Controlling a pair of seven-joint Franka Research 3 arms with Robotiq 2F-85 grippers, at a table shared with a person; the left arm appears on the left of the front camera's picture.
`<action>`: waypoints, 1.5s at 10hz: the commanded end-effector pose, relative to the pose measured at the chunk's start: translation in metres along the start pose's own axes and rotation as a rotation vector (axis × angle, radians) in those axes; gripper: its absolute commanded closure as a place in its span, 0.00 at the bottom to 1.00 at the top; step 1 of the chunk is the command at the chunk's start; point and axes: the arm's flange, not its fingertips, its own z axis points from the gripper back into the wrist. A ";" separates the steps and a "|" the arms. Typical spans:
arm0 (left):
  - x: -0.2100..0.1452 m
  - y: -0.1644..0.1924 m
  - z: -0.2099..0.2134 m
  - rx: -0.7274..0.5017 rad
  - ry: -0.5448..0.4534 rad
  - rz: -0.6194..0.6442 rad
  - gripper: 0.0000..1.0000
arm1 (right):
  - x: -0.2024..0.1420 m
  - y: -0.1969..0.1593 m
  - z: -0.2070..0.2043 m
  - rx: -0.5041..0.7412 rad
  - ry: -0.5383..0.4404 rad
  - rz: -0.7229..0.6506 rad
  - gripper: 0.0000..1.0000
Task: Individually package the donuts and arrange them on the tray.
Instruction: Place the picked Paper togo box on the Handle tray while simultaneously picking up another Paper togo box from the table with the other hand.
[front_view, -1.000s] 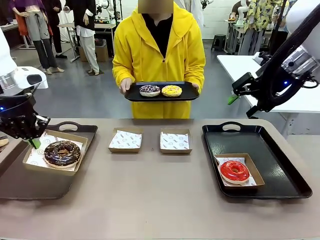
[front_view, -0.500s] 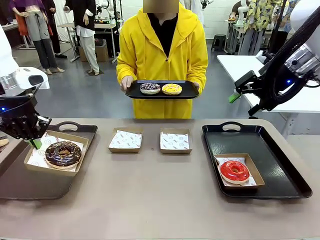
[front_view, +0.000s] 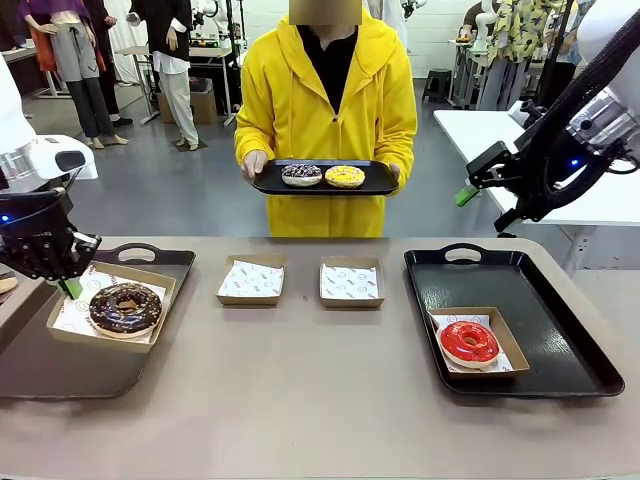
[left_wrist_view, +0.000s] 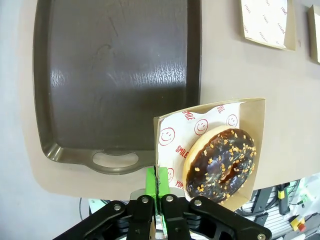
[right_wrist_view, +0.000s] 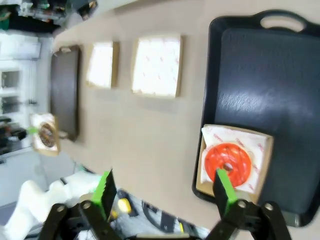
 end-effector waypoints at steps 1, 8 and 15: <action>0.003 0.029 -0.008 -0.025 -0.025 -0.114 0.99 | 0.029 0.036 -0.017 -0.121 0.093 0.043 0.00; 0.013 0.041 -0.031 0.026 -0.015 -0.217 0.99 | 0.096 0.076 -0.150 -0.344 0.015 -0.035 0.00; 0.013 0.041 -0.031 0.026 -0.015 -0.217 0.99 | 0.086 0.053 -0.227 -0.466 -0.040 0.031 0.00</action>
